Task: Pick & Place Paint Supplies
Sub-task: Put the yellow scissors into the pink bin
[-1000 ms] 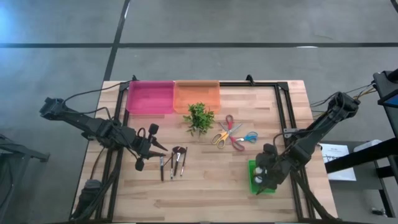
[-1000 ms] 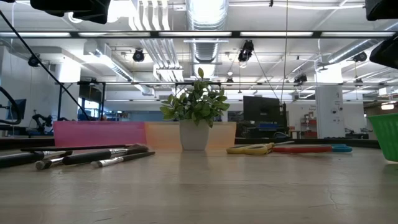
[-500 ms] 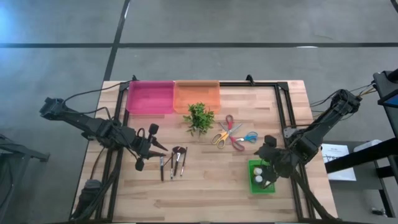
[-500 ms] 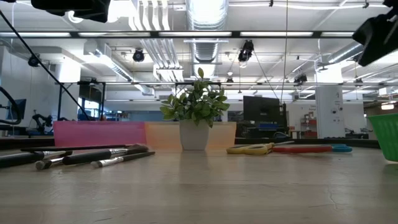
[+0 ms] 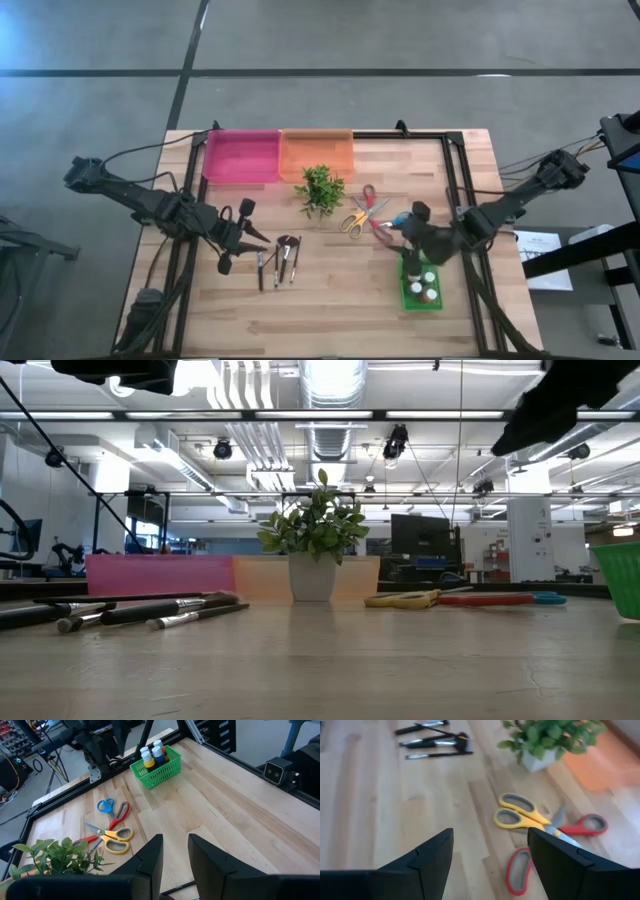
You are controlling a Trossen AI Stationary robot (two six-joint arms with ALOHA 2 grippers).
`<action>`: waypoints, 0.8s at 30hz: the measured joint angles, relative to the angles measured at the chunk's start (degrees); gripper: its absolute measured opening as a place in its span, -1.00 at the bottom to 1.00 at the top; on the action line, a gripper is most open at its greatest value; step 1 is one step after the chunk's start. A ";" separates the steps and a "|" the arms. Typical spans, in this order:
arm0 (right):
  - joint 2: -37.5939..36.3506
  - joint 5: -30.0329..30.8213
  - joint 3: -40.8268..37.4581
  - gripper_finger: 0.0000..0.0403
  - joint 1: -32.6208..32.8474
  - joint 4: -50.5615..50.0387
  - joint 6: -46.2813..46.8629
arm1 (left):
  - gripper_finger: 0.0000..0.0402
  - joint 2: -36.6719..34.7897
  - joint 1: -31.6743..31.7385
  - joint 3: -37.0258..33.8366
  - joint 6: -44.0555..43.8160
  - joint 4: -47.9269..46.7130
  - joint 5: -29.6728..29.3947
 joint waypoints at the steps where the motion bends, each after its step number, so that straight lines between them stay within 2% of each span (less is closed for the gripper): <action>1: 0.27 -0.88 0.00 0.26 -1.35 -0.05 0.00 | -0.51 0.00 -0.01 0.00 0.00 0.00 0.00; 6: 2.20 -10.19 0.02 0.26 -8.35 0.12 0.44 | -0.51 0.00 0.00 0.00 0.00 0.15 0.00; 11: 5.50 -15.48 0.99 0.26 -15.49 0.00 1.25 | -0.51 -0.01 0.00 0.00 0.00 0.61 0.00; 16: 10.34 -23.62 3.15 0.26 -21.94 -0.40 0.21 | -0.51 -0.02 -0.01 0.00 0.00 0.63 0.00; 24: 19.65 -33.11 7.62 0.26 -24.63 -8.31 -0.07 | -0.51 -0.02 -0.01 0.00 0.00 0.61 0.00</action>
